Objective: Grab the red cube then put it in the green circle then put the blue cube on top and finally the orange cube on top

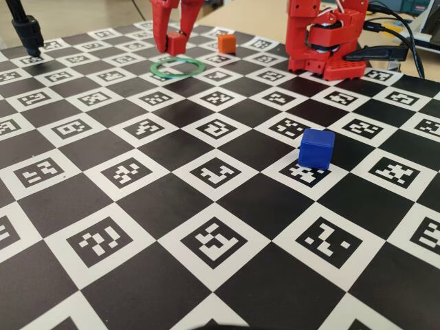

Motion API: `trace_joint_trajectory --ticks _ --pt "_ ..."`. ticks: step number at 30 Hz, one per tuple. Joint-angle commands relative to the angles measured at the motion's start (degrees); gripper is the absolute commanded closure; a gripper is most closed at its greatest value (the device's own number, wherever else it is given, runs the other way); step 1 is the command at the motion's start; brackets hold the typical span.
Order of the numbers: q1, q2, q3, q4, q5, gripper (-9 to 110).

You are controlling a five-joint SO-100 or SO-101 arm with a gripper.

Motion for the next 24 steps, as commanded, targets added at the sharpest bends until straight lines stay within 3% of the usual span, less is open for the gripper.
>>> trace_joint_trajectory --ticks 1,24 --pt "0.5 0.7 -0.7 -0.8 0.4 99" --pt "1.1 -5.3 -5.6 -1.9 1.5 99"
